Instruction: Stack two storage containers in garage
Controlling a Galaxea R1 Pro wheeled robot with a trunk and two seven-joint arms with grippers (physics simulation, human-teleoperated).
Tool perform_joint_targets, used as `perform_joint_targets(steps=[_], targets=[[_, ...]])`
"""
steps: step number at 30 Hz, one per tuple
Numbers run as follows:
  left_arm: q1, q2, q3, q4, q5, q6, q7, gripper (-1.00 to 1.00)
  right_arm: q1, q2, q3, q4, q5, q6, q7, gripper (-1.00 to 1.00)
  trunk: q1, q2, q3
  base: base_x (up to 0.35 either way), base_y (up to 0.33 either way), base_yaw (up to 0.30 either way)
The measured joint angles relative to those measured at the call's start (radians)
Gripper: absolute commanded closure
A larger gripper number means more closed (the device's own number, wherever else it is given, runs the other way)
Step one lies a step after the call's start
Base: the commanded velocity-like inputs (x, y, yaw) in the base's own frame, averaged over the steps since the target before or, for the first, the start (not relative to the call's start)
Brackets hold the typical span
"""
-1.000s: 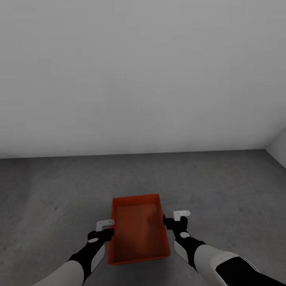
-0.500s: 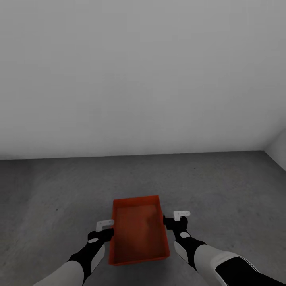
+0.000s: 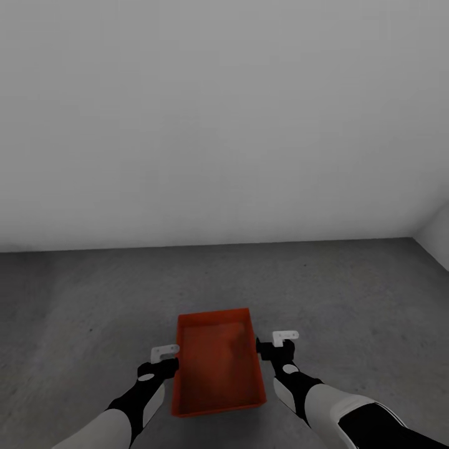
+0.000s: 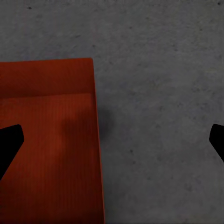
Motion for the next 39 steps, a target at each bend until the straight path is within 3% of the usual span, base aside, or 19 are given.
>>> perform_joint_targets(steps=[12,39], targets=[[0.0,0.0,0.001,0.002,0.003,0.002,0.001,-1.0,0.0,0.0,0.0,0.0,0.0,0.0,0.0,-1.0,0.0,0.0,0.0,-0.036,0.0,0.0],[0.0,-0.001,0.0,0.005,0.019,0.003,0.001,-1.0,0.0,0.0,0.0,0.0,0.001,0.0,0.0,-1.0,0.001,0.0,0.0,-0.335,0.0,0.0]])
